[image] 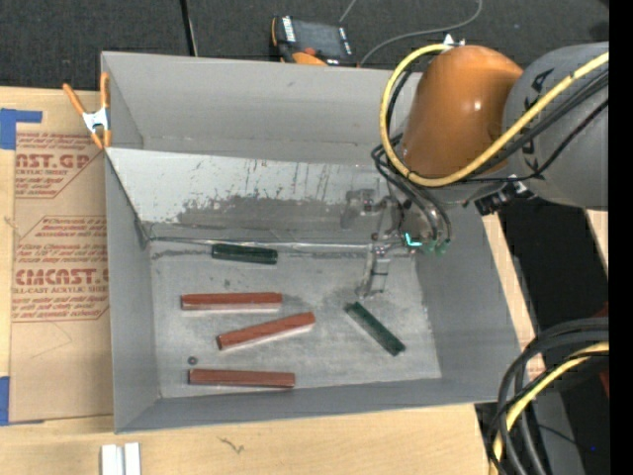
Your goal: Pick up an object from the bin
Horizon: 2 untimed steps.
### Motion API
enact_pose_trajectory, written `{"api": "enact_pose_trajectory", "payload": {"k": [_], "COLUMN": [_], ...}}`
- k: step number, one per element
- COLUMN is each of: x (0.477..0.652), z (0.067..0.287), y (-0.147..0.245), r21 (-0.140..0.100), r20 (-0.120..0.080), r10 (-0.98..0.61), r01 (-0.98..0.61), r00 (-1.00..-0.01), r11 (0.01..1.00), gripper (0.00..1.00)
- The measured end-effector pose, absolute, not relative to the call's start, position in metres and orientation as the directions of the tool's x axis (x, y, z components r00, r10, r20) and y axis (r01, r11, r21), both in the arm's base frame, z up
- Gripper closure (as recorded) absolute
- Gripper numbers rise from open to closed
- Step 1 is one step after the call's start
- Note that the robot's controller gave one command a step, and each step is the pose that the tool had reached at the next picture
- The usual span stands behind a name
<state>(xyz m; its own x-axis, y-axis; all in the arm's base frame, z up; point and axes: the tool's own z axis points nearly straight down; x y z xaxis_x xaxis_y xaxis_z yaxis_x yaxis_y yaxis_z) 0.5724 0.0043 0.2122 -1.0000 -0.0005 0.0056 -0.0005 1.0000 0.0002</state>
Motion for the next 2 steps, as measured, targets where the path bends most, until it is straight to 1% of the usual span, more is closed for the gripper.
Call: {"api": "enact_pose_trajectory", "payload": {"k": [1,2], "x": [0.566,0.514], "z": [0.275,0.165], "y": [-0.030,0.010], "r21": [-0.002,0.005], "r20": [-0.007,0.008], "r10": [-0.180,-0.242], "r01": [-0.180,-0.242], "r00": [-0.984,-0.970], "r11": [0.984,0.970], "gripper": [0.00,0.00]}}
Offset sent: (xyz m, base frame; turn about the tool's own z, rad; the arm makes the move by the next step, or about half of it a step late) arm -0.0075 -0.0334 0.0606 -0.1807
